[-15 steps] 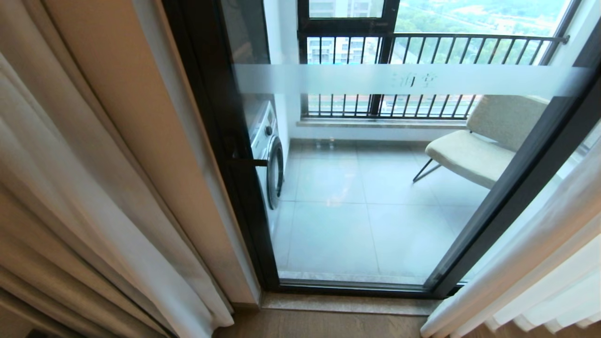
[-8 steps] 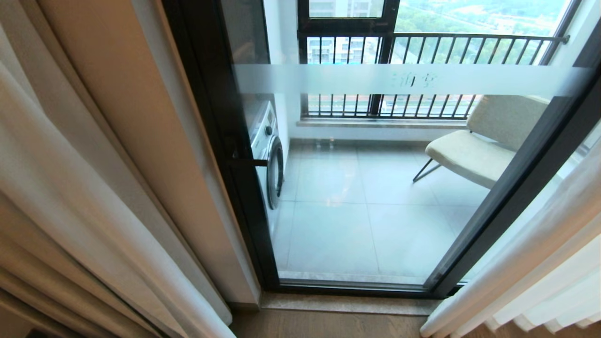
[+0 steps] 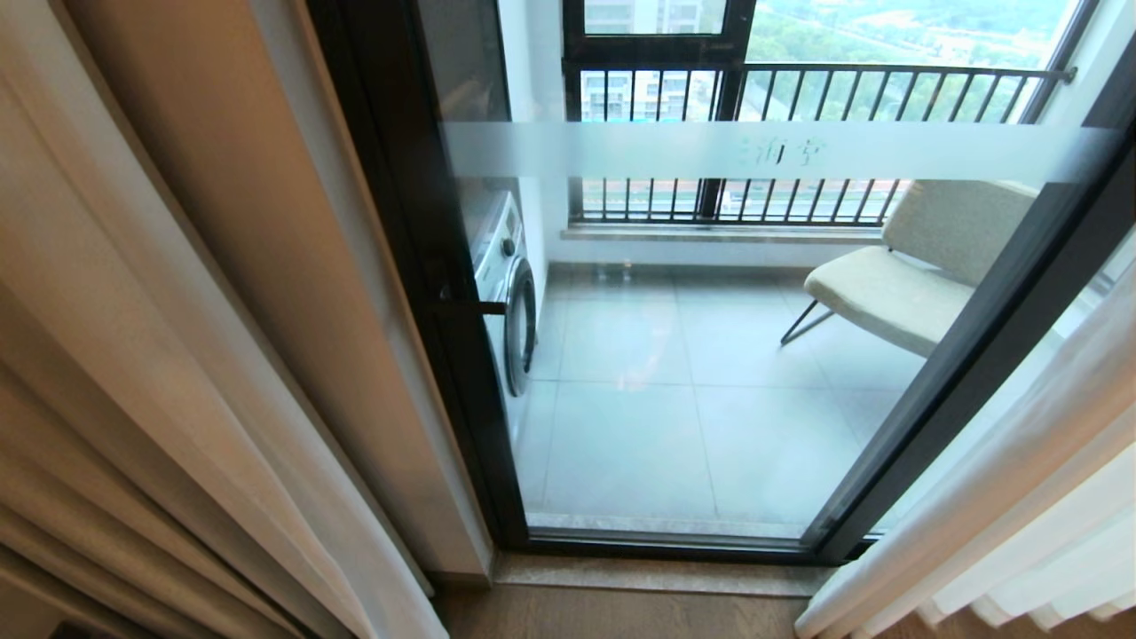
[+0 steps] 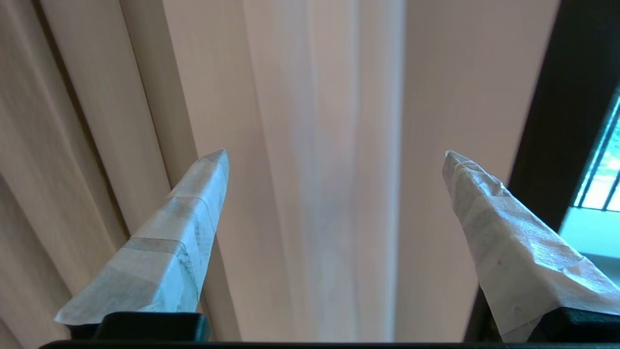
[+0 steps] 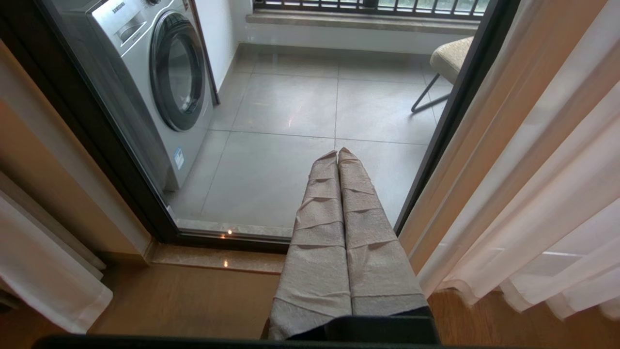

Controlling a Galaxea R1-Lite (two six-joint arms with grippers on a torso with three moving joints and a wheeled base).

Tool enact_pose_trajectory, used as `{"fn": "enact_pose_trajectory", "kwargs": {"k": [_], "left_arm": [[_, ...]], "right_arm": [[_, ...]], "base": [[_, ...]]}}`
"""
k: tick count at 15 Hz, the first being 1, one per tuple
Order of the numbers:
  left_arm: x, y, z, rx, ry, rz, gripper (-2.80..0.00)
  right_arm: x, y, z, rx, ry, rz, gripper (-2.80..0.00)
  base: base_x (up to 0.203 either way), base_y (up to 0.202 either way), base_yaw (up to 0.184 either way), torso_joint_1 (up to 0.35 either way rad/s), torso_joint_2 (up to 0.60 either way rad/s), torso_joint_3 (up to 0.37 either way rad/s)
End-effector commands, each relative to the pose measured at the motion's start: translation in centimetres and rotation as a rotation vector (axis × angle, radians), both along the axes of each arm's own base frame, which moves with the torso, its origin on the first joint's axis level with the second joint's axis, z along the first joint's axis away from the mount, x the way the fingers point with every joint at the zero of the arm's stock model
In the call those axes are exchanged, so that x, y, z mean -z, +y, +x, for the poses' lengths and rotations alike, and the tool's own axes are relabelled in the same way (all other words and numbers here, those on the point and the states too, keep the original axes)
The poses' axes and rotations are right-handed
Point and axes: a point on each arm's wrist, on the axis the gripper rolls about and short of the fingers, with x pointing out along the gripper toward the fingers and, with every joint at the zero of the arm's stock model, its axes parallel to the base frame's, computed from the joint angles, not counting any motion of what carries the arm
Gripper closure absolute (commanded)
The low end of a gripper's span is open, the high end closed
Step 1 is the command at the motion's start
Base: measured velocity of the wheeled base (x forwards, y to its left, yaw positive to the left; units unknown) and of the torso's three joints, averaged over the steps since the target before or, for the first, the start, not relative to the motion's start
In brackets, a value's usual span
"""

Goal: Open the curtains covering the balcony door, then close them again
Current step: Pull the inner curtains open on both sides

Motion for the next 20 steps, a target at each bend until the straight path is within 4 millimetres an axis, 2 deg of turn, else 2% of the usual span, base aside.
{"fn": "enact_pose_trajectory", "kwargs": {"k": [1, 4, 7, 8, 20], "left_arm": [[0.4, -1.9, -2.5, 0.001, -0.021, 0.015, -2.80], [1.8, -3.2, -4.1, 0.003, -0.011, 0.004, -2.80], [2.8, -3.9, -4.9, 0.007, -0.001, -0.003, -2.80], [2.9, -4.0, -5.0, 0.008, 0.002, -0.005, 0.00], [3.7, -3.6, -4.4, 0.013, 0.030, -0.027, 0.00]], "right_arm": [[0.0, 0.0, 0.0, -0.001, 0.001, -0.001, 0.00], [0.0, 0.0, 0.0, -0.002, 0.000, -0.001, 0.00], [0.0, 0.0, 0.0, 0.000, -0.001, -0.001, 0.00], [0.0, 0.0, 0.0, 0.000, -0.001, -0.001, 0.00], [0.0, 0.0, 0.0, 0.000, 0.000, -0.001, 0.00]], "base": [[0.000, 0.000, 0.000, 0.000, 0.00, 0.000], [0.000, 0.000, 0.000, 0.000, 0.00, 0.000], [0.000, 0.000, 0.000, 0.000, 0.00, 0.000], [0.000, 0.000, 0.000, 0.000, 0.00, 0.000], [0.000, 0.000, 0.000, 0.000, 0.00, 0.000]]}}
